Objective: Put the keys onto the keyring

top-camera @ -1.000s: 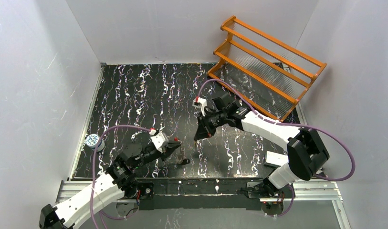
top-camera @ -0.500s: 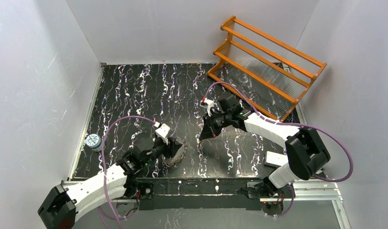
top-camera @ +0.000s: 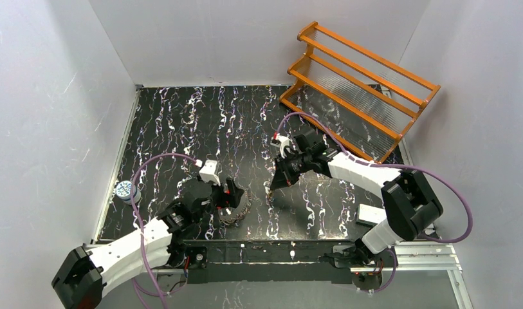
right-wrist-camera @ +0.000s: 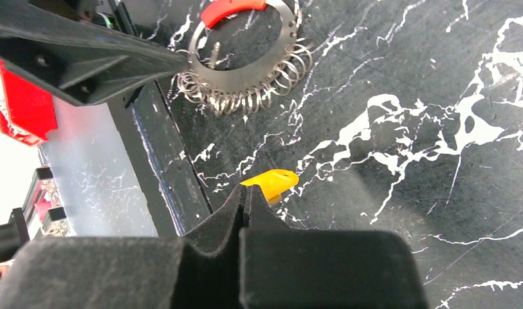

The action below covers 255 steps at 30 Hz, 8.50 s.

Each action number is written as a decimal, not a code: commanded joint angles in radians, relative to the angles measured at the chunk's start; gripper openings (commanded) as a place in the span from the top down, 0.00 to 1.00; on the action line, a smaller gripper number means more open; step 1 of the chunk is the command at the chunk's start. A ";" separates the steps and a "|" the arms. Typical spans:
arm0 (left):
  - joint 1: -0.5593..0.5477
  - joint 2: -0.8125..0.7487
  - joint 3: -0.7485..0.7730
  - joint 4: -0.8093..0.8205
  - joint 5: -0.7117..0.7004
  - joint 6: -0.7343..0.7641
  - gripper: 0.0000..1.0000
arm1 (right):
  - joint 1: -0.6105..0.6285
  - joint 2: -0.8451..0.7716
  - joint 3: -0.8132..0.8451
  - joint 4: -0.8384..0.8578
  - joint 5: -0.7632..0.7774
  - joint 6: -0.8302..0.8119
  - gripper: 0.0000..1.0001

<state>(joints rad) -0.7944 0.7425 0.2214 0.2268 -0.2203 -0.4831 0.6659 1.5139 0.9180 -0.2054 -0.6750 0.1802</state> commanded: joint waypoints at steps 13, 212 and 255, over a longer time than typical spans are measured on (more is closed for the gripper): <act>0.017 0.136 0.166 -0.322 -0.071 -0.285 0.02 | -0.010 0.165 0.037 -0.065 0.120 -0.032 0.69; 0.295 -0.152 0.142 -0.563 0.132 -0.299 0.46 | 0.426 0.423 0.318 -0.030 0.251 0.225 0.69; 0.295 -0.006 0.117 -0.405 0.220 -0.311 0.48 | 0.160 0.422 0.255 0.002 0.338 0.119 0.63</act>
<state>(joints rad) -0.4950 0.6621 0.3492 -0.2611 -0.0395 -0.7948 0.9039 1.9636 1.2156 -0.1528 -0.4103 0.3840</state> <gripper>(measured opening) 0.522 0.374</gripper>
